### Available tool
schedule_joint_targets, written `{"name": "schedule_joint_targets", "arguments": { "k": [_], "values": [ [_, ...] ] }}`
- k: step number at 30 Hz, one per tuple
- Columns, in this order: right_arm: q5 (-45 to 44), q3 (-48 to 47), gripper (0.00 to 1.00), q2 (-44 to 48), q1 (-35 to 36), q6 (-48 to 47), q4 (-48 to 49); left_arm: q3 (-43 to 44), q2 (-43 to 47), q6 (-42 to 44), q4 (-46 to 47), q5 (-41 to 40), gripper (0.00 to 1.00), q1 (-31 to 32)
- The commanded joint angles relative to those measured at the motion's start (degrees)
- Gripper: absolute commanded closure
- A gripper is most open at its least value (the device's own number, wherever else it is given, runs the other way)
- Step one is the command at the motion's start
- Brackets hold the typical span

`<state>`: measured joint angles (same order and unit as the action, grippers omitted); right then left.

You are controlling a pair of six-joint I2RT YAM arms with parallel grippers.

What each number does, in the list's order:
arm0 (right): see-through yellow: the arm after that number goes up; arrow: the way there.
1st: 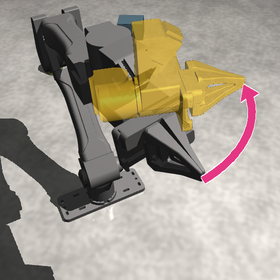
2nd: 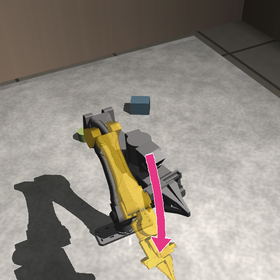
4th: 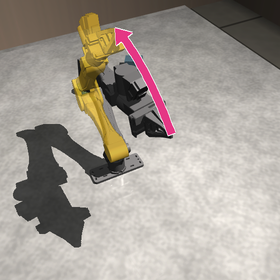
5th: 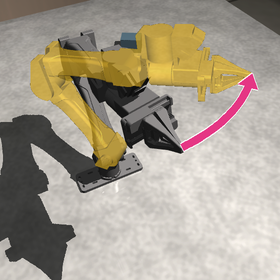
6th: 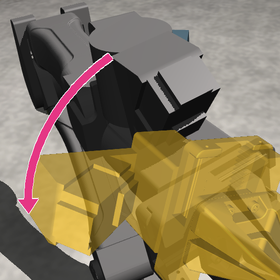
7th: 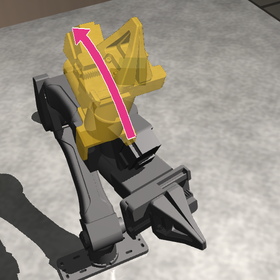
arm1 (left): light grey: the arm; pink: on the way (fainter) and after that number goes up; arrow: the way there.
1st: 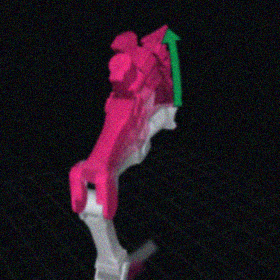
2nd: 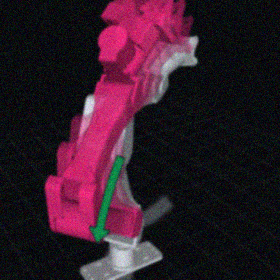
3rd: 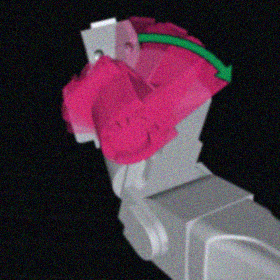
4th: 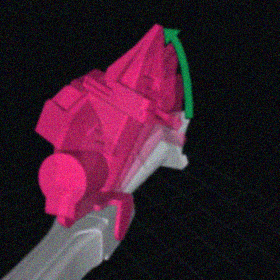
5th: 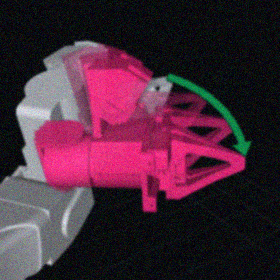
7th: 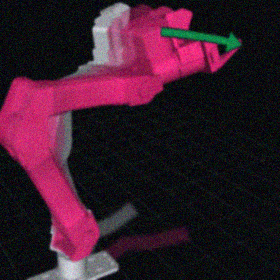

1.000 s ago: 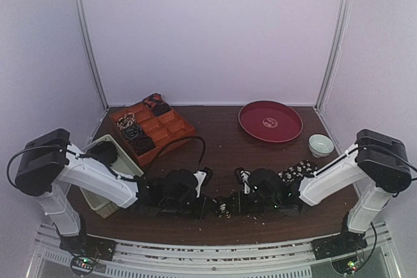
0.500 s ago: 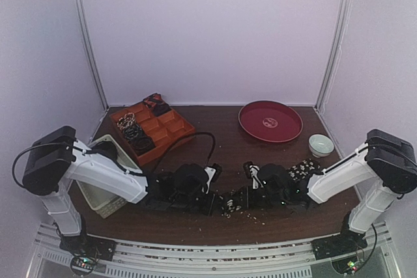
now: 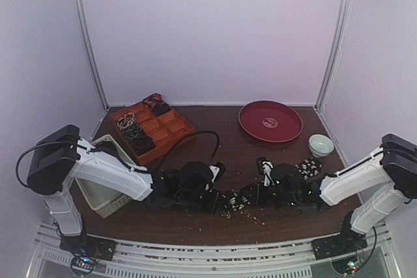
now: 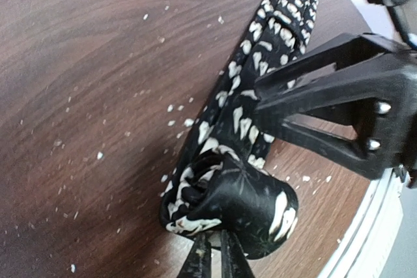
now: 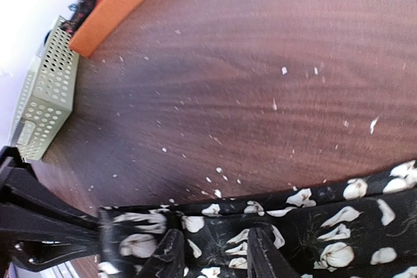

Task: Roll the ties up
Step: Roll the tie at the center of the board.

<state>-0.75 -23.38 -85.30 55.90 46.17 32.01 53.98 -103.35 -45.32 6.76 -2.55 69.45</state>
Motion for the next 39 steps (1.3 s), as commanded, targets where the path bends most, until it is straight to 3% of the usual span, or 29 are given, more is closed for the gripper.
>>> {"name": "schedule_joint_targets", "arguments": {
  "k": [1,12,17,23,30,32,39],
  "values": [
    [-1.2,1.0,0.62,5.4,-0.7,-1.7,-2.8,3.6,-1.9,1.6,0.5,0.2,0.92,-0.5],
    [3.9,-1.0,0.49,9.2,-1.0,-3.1,-7.8,7.5,-5.8,2.5,0.6,1.1,0.92,-1.2],
    [3.6,-4.7,0.52,5.3,-1.3,-4.0,-12.9,8.8,-7.2,2.6,2.0,2.0,0.92,-1.7],
    [4.7,-4.0,0.59,3.1,-1.3,-3.5,-11.5,9.5,-8.7,2.9,4.7,3.6,0.9,-2.2],
    [6.6,-3.7,0.64,0.5,-1.3,-2.8,-10.5,4.4,-3.4,3.0,7.1,2.2,0.86,-3.6],
    [7.3,-3.4,0.64,-0.4,-1.3,-2.1,-9.7,1.1,-1.0,3.2,8.0,1.9,0.8,-4.5],
    [11.1,-1.5,0.64,-2.9,-1.2,2.7,-3.1,-8.8,7.1,15.5,14.8,4.4,0.36,-4.9]
  ]
}}
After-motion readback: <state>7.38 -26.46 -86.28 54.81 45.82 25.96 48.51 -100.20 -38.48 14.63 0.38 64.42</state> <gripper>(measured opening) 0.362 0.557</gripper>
